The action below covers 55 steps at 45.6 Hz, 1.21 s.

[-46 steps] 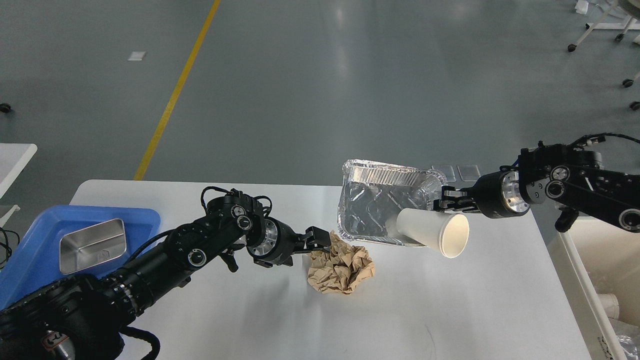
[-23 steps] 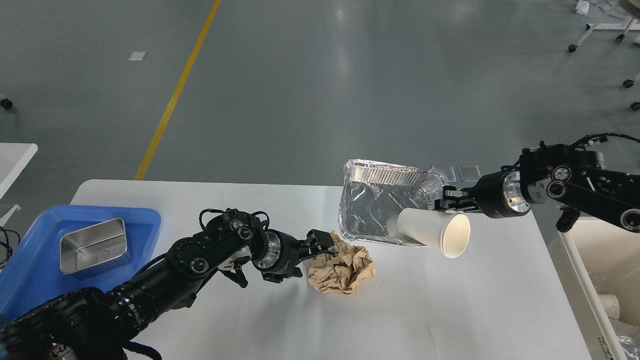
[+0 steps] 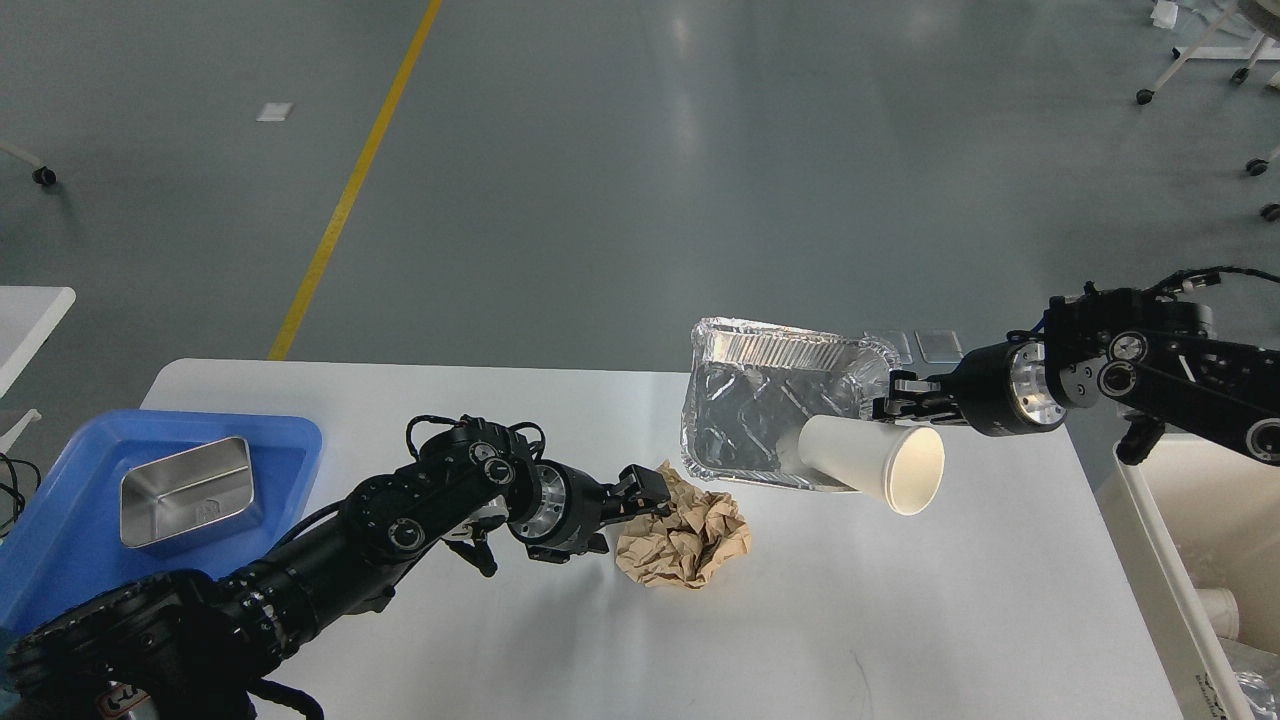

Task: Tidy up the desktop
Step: 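Reach the left gripper to the crumpled brown paper and grasp it, then lift the crumpled paper high with the left gripper toward the foil tray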

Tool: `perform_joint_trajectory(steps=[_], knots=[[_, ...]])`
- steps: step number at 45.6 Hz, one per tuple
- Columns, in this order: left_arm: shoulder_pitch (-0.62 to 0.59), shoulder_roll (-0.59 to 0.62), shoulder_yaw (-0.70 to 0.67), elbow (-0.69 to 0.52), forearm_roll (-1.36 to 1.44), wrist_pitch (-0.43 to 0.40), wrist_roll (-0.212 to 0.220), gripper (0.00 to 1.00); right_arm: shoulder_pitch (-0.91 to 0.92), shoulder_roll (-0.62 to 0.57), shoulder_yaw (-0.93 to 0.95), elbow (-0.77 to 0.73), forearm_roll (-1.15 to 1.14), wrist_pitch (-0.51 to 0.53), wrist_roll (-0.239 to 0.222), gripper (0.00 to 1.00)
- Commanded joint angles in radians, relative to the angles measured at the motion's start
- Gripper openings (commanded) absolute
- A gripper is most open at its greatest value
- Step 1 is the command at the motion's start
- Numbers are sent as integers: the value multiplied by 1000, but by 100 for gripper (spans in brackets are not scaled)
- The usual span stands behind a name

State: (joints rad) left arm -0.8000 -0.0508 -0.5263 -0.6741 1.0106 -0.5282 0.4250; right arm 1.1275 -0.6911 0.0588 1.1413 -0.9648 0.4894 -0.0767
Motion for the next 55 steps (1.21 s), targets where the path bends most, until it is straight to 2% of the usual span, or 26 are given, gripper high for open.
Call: perform_joint_trajectory(steps=[1,2,4,7,9,12,13,14,20,27,33,44,48,55], knots=[[-2,-1,14,1,0,-3,-5,46,-3,-2,3,0,0,0,0,0],[1,-17,18,11,2,19,-12,35,-3,-4,3,1,0,0,0,0],[-4,-21,25,21,-1,13,-28,32,-3,-4,4,2,0,-2,0,0],[-10,-26,31,34,0,8,-26,15,-5,-5,4,2,0,-2,0,0],[-16,-27,43,34,0,4,-28,9,-6,-7,4,2,0,-2,0,0],[-19,-29,64,34,0,-3,-28,6,-6,-14,6,3,0,-2,0,0],[-19,-29,68,34,0,-3,-22,1,-8,-18,6,6,0,-2,0,0],[-21,-31,69,34,0,1,-16,0,-6,-18,6,6,0,-2,0,0],[-35,-24,71,34,0,4,-3,0,-11,-30,7,8,0,-2,0,0],[-42,-26,71,30,2,8,58,0,-12,-31,10,8,0,-2,0,0],[-51,8,69,-4,-3,1,86,0,-12,-31,13,8,0,-2,0,0],[-64,212,62,-188,-15,-38,129,0,-17,-28,13,5,0,-2,0,0],[-65,296,45,-242,-17,-50,127,0,-18,-28,12,0,0,-2,0,0],[-59,491,-18,-387,-21,-116,100,0,-20,-27,12,-2,0,-2,0,0]])
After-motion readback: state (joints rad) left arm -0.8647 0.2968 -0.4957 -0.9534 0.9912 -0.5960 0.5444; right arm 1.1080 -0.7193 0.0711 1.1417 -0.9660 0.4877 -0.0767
